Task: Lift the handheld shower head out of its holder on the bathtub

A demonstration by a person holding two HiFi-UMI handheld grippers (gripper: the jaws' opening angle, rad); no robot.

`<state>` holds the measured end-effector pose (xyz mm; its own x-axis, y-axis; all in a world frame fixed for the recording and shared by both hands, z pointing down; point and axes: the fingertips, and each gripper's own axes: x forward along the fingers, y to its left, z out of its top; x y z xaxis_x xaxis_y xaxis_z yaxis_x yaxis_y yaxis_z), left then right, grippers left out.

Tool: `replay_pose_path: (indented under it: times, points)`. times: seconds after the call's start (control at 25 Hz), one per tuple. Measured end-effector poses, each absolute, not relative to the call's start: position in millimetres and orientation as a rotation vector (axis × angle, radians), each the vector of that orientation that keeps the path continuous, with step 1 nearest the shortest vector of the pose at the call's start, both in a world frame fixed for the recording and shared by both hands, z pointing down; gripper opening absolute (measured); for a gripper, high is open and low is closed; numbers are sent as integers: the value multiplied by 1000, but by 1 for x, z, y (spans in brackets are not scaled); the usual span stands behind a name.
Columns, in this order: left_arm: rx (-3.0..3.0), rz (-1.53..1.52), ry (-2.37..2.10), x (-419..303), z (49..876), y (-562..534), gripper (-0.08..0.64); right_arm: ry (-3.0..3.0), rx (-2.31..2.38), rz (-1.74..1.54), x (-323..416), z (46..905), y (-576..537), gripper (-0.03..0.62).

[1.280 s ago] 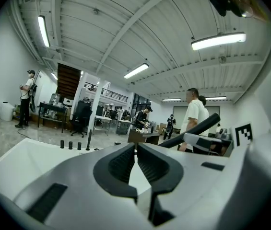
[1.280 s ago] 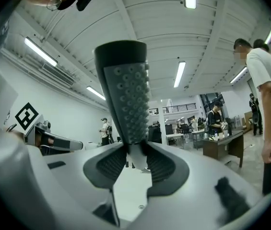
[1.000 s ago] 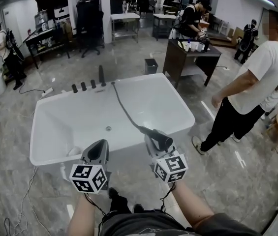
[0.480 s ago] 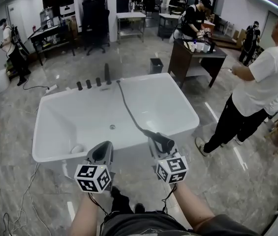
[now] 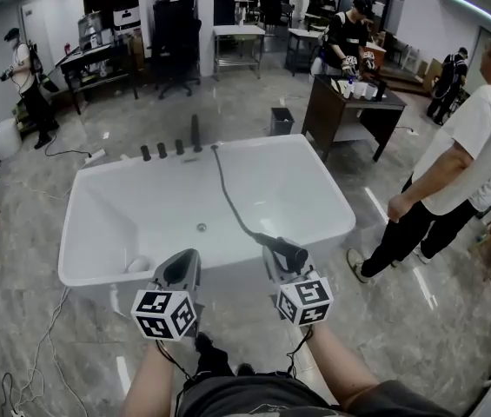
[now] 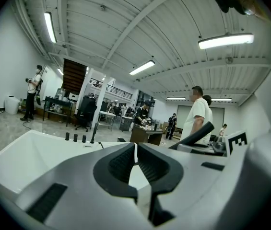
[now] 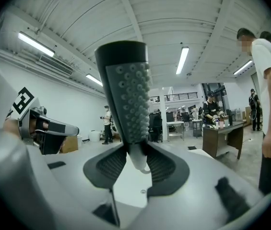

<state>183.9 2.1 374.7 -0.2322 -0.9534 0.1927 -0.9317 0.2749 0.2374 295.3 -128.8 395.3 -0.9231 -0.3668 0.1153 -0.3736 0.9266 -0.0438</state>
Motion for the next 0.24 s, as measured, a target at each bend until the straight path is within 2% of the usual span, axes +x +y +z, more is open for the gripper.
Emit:
replay_pose_path:
  times: [0.24]
  points:
    - [1739,-121,-2249,179,369,-12,26,-2983,558,99,290,394,-137,140]
